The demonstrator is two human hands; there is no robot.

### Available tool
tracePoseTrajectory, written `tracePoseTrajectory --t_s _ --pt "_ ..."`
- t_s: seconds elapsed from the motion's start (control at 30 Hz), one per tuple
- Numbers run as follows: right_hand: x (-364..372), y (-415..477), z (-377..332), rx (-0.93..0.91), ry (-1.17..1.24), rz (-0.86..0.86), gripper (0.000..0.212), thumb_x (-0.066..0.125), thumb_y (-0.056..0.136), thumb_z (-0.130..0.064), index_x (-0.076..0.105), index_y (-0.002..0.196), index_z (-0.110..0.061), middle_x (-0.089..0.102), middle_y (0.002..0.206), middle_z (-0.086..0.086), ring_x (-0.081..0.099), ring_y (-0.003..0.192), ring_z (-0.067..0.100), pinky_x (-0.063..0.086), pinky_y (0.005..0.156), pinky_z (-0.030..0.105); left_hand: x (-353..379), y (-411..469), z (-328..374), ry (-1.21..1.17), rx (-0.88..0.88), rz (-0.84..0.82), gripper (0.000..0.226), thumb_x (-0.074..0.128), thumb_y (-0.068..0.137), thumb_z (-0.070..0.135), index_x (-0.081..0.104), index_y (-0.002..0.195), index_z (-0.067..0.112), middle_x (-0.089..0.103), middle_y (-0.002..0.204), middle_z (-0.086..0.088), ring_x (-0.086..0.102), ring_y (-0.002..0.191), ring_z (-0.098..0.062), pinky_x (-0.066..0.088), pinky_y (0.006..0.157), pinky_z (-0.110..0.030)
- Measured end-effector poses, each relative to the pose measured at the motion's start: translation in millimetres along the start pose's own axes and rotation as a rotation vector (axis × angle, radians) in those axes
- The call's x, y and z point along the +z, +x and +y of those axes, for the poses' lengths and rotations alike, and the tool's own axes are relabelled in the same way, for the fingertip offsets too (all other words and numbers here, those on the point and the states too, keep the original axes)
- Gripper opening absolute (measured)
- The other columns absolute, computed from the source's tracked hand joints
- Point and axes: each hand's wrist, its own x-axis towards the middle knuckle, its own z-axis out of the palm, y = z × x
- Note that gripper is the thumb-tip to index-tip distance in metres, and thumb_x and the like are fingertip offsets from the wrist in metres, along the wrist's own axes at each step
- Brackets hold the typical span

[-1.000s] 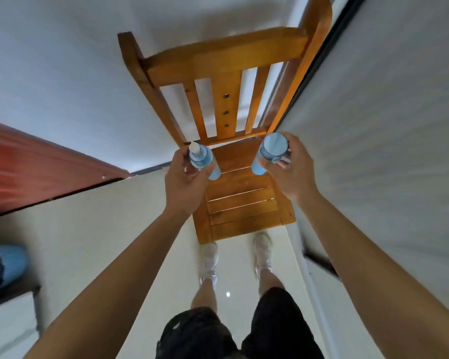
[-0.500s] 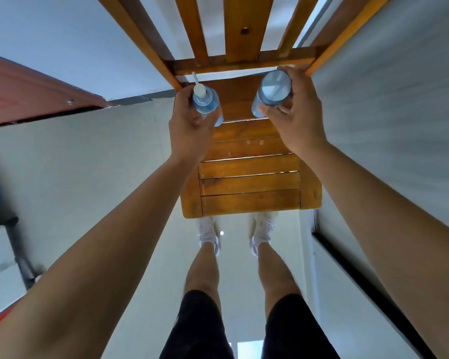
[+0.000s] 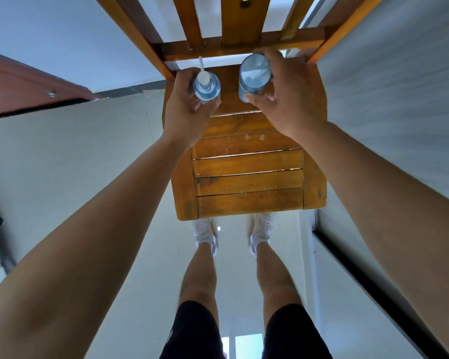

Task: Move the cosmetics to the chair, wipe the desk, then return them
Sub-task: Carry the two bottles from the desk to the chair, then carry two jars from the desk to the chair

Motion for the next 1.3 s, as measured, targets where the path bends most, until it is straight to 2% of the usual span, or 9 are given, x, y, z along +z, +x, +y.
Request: tracePoseTrajectory --t_s 0.07,0.1,0.17,0.23,0.37,0.43,0.73,1.07,1.3 --pt "3.3 1.7 3.9 -0.006 -0.058 0.012 0.073 0.079 0.083 -0.042 0.044 0.145 -0.024 0.061 0.137 0.003 0.058 0.123 0.022 0.024 0.075 -0.015 -2.5 0.5 1.6 0.029 -0.017 -0.031 0.056 0.071 0.090 0.017 0.041 0.136 0.011 0.056 0.132 -0.001 0.051 0.128 -0.017 0.047 0.106 -0.038" --pt "3.5 2.4 6.3 -0.009 -0.099 0.027 0.076 0.076 0.083 -0.048 0.041 0.146 -0.027 0.060 0.138 0.003 0.058 0.124 0.023 0.035 0.086 -0.006 -4.2 0.5 2.5 0.054 -0.023 -0.042 0.058 0.071 0.089 0.019 0.040 0.138 0.013 0.055 0.134 0.000 0.050 0.129 -0.017 0.047 0.107 -0.038" --pt "1.8 1.7 9.4 0.015 -0.202 0.004 0.087 0.068 0.083 -0.062 0.028 0.153 -0.029 0.053 0.146 0.005 0.049 0.136 0.029 0.044 0.111 0.035 -8.8 -2.0 4.8 0.113 -0.015 -0.051 0.067 0.072 0.088 0.022 0.035 0.144 0.016 0.052 0.140 0.001 0.047 0.133 -0.018 0.045 0.108 -0.040" --pt "-6.0 -6.3 6.1 0.067 -0.223 -0.054 0.098 0.060 0.084 -0.071 0.012 0.157 -0.028 0.036 0.159 0.007 0.032 0.148 0.033 0.035 0.116 0.053 -15.4 -12.7 8.4 0.159 0.020 -0.021 0.073 0.071 0.090 0.026 0.029 0.148 0.013 0.048 0.145 -0.003 0.044 0.136 -0.021 0.044 0.108 -0.042" --pt "-39.8 -43.7 -19.3 0.031 -0.173 0.106 0.082 0.035 0.097 -0.070 0.009 0.160 -0.024 0.014 0.167 0.007 0.019 0.153 0.029 0.033 0.118 0.050 -38.3 -55.9 28.0 0.318 0.109 0.208 0.067 0.053 0.100 0.038 0.023 0.154 0.012 0.025 0.161 -0.007 0.025 0.148 -0.024 0.025 0.118 -0.038" --pt "-65.8 -62.4 -41.3 -0.009 -0.207 0.187 0.076 0.027 0.100 -0.069 0.014 0.160 -0.024 0.013 0.168 0.008 0.017 0.153 0.028 0.031 0.119 0.048 -58.0 -78.1 47.0 0.403 0.167 0.281 0.062 0.048 0.103 0.035 0.022 0.154 0.010 0.018 0.163 -0.010 0.017 0.150 -0.026 0.024 0.120 -0.046" --pt "-194.7 -56.8 -226.1 -0.427 -0.115 0.457 0.070 0.028 0.103 -0.063 0.022 0.159 -0.021 0.015 0.166 0.018 0.013 0.153 0.035 0.012 0.124 0.046 -243.5 -206.7 177.4 0.679 0.424 0.700 0.055 0.048 0.102 0.018 0.030 0.146 -0.009 0.022 0.155 -0.032 0.019 0.147 -0.044 0.019 0.119 -0.055" --pt "-266.7 -129.2 -500.4 -1.063 -0.035 0.487 0.089 0.048 0.096 -0.065 0.015 0.159 -0.012 0.014 0.166 0.017 0.013 0.154 0.032 0.020 0.124 0.046 -419.1 -438.0 209.1 0.829 0.131 1.206 0.058 0.040 0.105 0.036 0.027 0.153 0.006 0.016 0.161 -0.021 0.014 0.150 -0.036 0.021 0.116 -0.057" --pt "-156.7 -272.7 -692.7 -1.353 0.055 0.423 0.086 0.049 0.096 -0.062 0.016 0.160 -0.014 0.015 0.166 0.016 0.019 0.152 0.033 0.024 0.121 0.050 -514.4 -662.0 94.2 0.872 -0.102 1.389 0.062 0.035 0.103 0.045 0.025 0.155 0.012 0.014 0.163 -0.016 0.013 0.150 -0.034 0.020 0.117 -0.055"
